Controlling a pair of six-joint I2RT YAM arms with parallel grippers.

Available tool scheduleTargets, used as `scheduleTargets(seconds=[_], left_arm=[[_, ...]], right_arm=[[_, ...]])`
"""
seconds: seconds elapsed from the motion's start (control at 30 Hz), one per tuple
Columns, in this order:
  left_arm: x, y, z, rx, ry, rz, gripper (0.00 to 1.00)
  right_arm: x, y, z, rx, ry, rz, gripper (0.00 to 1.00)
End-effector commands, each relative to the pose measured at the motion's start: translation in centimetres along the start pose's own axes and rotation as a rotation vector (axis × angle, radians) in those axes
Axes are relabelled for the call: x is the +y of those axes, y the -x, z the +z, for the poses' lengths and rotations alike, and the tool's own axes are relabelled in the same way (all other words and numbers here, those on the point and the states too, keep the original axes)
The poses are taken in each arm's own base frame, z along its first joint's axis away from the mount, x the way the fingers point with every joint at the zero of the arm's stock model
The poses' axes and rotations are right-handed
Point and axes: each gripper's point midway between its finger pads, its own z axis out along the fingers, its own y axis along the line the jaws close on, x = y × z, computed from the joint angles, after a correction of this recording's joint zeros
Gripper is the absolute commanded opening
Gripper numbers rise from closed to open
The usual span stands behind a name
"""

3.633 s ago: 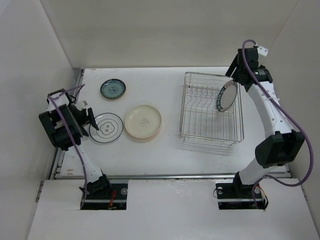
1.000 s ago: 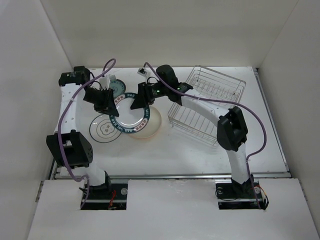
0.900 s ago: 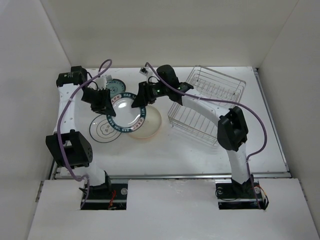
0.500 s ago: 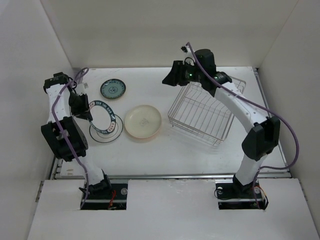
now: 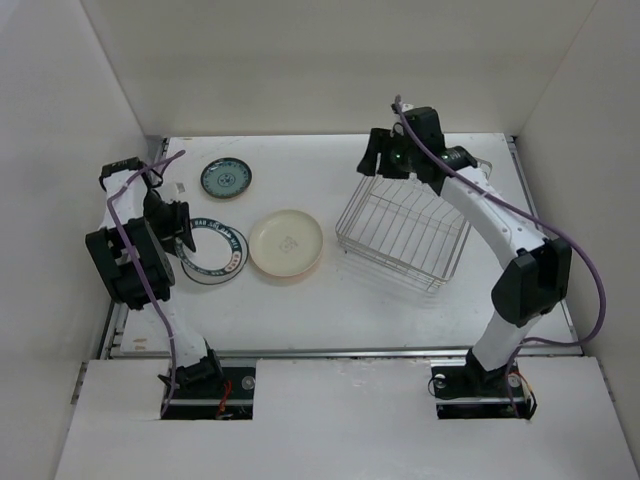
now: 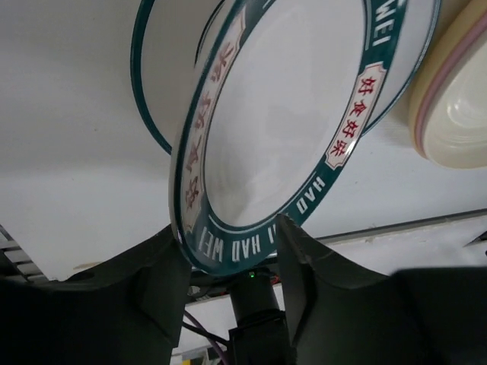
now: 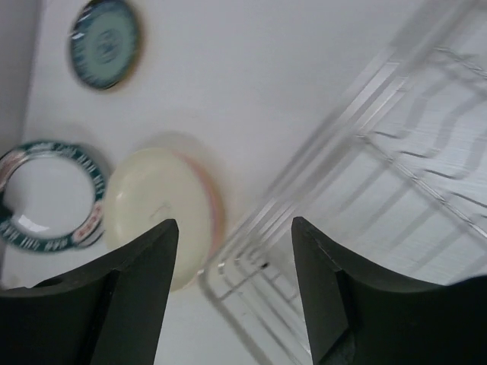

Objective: Unload the plates from the dish rack

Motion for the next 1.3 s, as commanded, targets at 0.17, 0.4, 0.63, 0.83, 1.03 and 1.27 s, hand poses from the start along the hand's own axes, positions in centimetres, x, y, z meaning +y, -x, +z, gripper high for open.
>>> scheduleTargets(seconds=[0.17,0.4,0.63,0.83,1.03,1.27], left_arm=[[1.8,-2.1,1.0,0.124,0.082,-0.006,0.58],[1.9,-2.1,1.0,0.125,0.081,0.013,0.62],[2.0,-2.2,1.4,0.135,0.078,0.019,0.62],[1.7,-2.1,1.5,0.131,0.060,0.018,0.62],[1.7,-2.1,1.5,0.131,0.060,0.018,0.62],[1.7,-2.4,1.6,0.131,0.059,0.028,0.62]], right_arm=[[-14.4,0.5,-6.1,-0.107,-0.576,0.237,0.68],[-20.0,-2.2,-9.6,-0.163,-0.812,0.374,0.78],[-25.5,-1.9,-14.4,-0.261,-0.905,0.510,0.77],[-28.7,-3.3,-14.2,-0.222,-0.959,0.538,0.72],[-30.8,-5.5,-11.0,-0.109,-0.954,0.535,0.48],[-33.6,-5.4,-10.7,-0.064,-1.053,0.448,0.27]])
